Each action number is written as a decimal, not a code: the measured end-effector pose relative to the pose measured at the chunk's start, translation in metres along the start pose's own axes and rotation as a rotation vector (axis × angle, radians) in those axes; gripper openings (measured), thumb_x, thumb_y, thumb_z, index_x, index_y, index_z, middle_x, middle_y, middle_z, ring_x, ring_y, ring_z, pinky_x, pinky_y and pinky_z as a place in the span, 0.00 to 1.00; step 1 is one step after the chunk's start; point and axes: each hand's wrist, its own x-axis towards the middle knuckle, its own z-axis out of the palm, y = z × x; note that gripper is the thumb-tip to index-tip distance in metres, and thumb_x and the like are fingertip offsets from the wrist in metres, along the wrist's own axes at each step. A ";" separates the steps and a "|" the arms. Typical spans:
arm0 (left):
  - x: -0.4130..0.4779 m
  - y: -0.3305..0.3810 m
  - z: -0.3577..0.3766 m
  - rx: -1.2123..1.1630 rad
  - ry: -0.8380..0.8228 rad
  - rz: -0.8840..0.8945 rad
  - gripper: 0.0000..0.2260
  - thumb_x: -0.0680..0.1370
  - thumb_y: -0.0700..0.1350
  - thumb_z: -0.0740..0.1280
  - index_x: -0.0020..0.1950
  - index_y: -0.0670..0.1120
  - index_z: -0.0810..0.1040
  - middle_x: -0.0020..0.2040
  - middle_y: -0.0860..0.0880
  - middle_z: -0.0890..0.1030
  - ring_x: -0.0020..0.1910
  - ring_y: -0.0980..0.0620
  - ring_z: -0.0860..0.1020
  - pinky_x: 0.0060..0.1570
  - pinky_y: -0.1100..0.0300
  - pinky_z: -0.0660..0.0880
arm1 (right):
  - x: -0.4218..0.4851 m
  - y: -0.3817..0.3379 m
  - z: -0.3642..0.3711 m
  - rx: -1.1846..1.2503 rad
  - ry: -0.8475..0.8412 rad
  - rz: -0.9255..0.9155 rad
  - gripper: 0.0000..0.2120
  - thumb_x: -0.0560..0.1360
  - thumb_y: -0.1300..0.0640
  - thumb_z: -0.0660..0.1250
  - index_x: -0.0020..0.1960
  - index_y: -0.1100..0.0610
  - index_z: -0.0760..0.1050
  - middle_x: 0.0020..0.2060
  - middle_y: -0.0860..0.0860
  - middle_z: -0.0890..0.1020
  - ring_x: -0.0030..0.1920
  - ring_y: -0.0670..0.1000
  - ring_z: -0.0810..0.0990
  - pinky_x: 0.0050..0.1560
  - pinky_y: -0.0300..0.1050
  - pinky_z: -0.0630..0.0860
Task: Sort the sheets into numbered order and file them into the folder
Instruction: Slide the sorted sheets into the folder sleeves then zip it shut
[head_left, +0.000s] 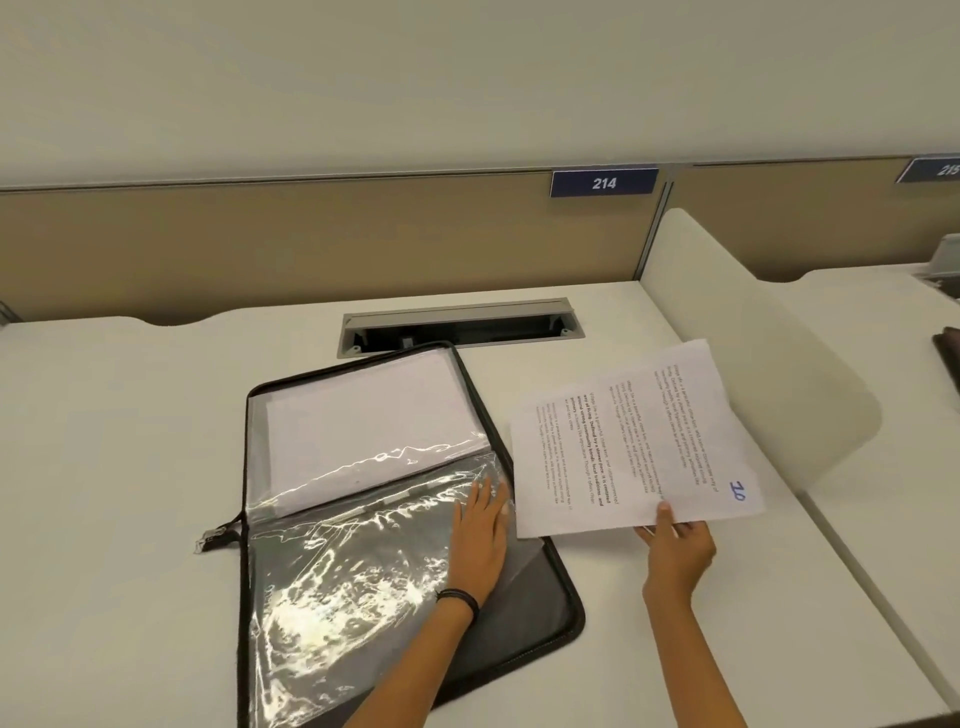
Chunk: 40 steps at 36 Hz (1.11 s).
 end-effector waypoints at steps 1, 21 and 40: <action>0.000 0.001 0.000 -0.008 0.009 0.005 0.39 0.68 0.74 0.29 0.73 0.57 0.50 0.73 0.58 0.49 0.74 0.60 0.45 0.69 0.65 0.33 | -0.001 0.001 0.000 -0.010 -0.016 0.010 0.18 0.77 0.64 0.65 0.66 0.62 0.71 0.55 0.54 0.78 0.51 0.56 0.79 0.40 0.41 0.81; 0.004 -0.007 0.011 0.431 -0.072 0.038 0.27 0.84 0.52 0.39 0.69 0.46 0.73 0.66 0.42 0.75 0.65 0.40 0.74 0.71 0.55 0.45 | 0.026 0.016 -0.038 -0.182 -0.193 0.230 0.22 0.74 0.71 0.66 0.66 0.63 0.69 0.53 0.57 0.79 0.45 0.59 0.80 0.31 0.42 0.81; 0.010 0.003 -0.005 0.373 -0.003 0.094 0.31 0.67 0.41 0.76 0.69 0.45 0.72 0.64 0.37 0.76 0.57 0.40 0.79 0.53 0.47 0.77 | 0.025 0.032 -0.003 -0.791 -0.038 -0.311 0.31 0.72 0.72 0.66 0.72 0.61 0.62 0.74 0.61 0.54 0.73 0.62 0.53 0.67 0.65 0.64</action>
